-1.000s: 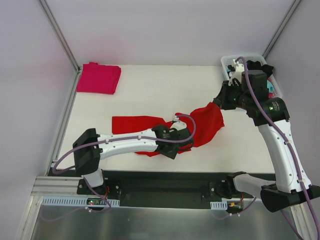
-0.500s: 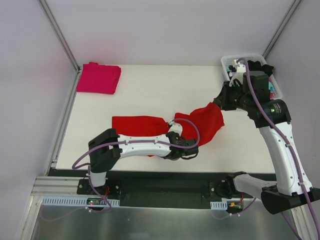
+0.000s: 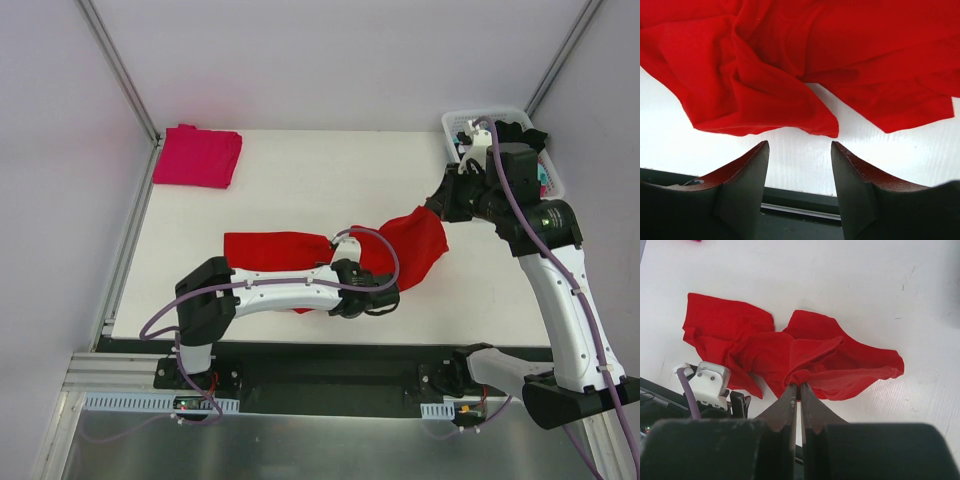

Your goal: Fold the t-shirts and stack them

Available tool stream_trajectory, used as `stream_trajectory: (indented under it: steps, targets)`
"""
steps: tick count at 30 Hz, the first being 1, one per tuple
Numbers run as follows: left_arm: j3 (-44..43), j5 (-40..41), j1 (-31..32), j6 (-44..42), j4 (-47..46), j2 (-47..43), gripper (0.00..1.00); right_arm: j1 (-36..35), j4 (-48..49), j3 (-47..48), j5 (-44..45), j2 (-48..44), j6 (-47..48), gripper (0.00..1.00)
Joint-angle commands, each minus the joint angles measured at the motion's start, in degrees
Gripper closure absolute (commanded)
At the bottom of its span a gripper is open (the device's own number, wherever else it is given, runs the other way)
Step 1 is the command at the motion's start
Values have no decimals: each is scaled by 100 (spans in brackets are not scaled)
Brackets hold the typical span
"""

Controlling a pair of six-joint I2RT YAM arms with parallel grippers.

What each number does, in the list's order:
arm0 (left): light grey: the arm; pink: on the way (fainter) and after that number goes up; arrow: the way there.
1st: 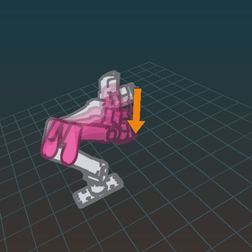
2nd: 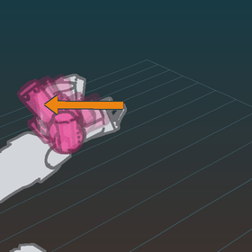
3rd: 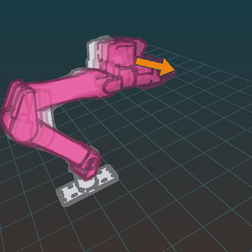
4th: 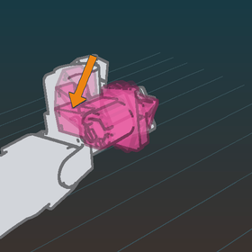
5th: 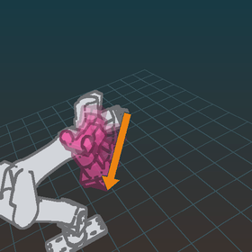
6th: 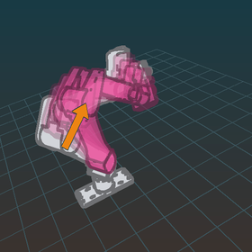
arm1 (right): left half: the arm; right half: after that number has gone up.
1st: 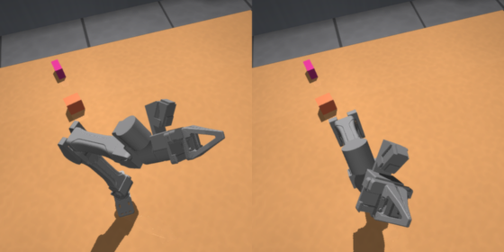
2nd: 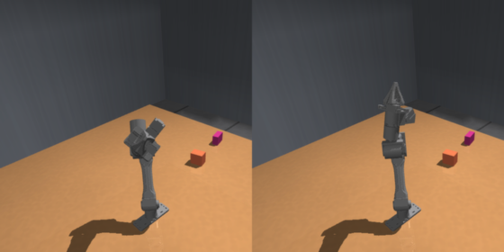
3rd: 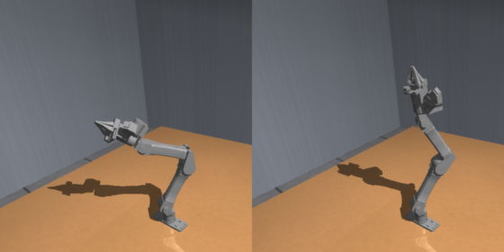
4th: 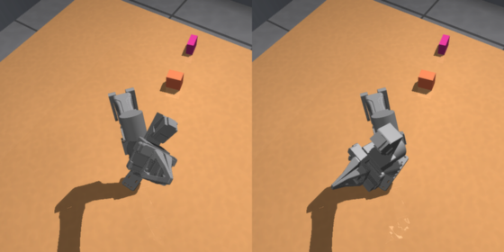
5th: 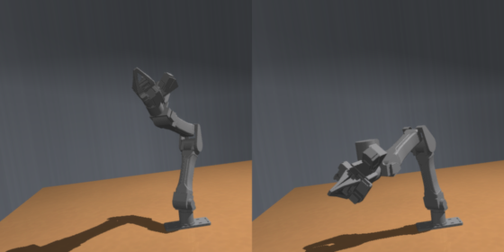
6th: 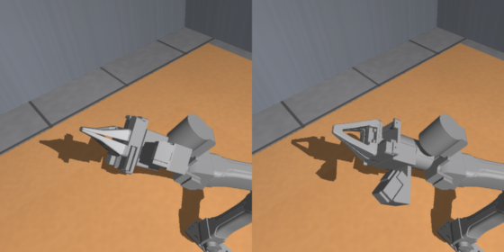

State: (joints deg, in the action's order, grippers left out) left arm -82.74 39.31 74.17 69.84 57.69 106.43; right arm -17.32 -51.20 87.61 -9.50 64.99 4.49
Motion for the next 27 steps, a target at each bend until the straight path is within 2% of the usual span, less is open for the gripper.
stream_trajectory:
  steps: [1, 7, 27]
  targets:
    - [-234, 147, 1, 302, 50, 114, 47, 18, 163, -16, -87, -162, -10, 95]
    - [-313, 59, 1, 363, -30, 325, 47, 27, 154, -25, -114, -189, -18, 95]
    - [522, 130, -122, 583, -759, 308, 52, 27, 119, -95, -140, -294, 34, 95]
